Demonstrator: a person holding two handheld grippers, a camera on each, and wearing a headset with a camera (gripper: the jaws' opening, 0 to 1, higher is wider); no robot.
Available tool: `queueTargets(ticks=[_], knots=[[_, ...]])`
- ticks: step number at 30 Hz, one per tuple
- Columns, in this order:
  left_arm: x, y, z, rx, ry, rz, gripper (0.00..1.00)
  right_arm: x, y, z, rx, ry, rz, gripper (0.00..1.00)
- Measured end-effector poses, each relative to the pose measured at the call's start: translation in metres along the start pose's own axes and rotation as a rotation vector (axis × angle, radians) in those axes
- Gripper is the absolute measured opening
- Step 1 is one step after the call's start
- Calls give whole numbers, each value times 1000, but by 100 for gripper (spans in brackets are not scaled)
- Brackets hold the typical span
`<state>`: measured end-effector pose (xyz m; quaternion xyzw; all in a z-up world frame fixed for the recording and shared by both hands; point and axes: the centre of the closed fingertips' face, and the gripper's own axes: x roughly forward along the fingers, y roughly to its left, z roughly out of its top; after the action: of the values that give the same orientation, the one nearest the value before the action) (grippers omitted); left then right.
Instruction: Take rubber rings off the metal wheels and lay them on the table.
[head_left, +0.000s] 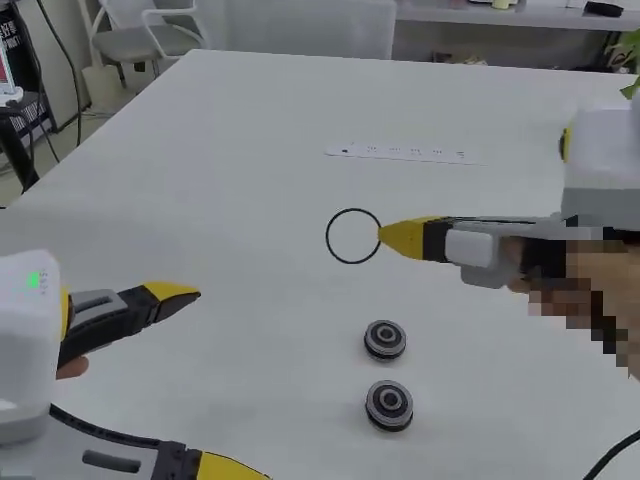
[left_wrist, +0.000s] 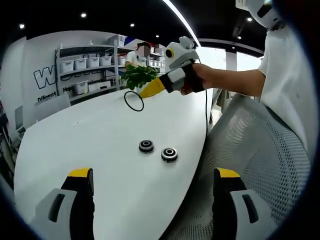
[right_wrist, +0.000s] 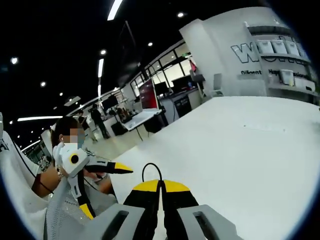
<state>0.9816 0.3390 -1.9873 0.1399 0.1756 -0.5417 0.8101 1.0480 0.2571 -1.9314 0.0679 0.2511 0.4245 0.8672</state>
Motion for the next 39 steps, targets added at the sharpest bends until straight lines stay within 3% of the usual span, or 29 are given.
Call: queueTargets(ticks=[5, 8, 17, 27, 39], knots=[[0, 1, -1, 1, 3, 4, 99, 16, 9, -14, -36, 68, 14, 0], [0, 1, -2, -1, 5, 4, 99, 30, 11, -38, -56, 132, 20, 0], [0, 2, -5, -3, 16, 6, 99, 35, 7, -91, -12, 256, 36, 0], [0, 3, -5, 1, 23, 13, 99, 38, -1, -116, -38, 353, 15, 0], [0, 3, -8, 6, 44, 15, 99, 40, -10, -135, -46, 420, -2, 0]])
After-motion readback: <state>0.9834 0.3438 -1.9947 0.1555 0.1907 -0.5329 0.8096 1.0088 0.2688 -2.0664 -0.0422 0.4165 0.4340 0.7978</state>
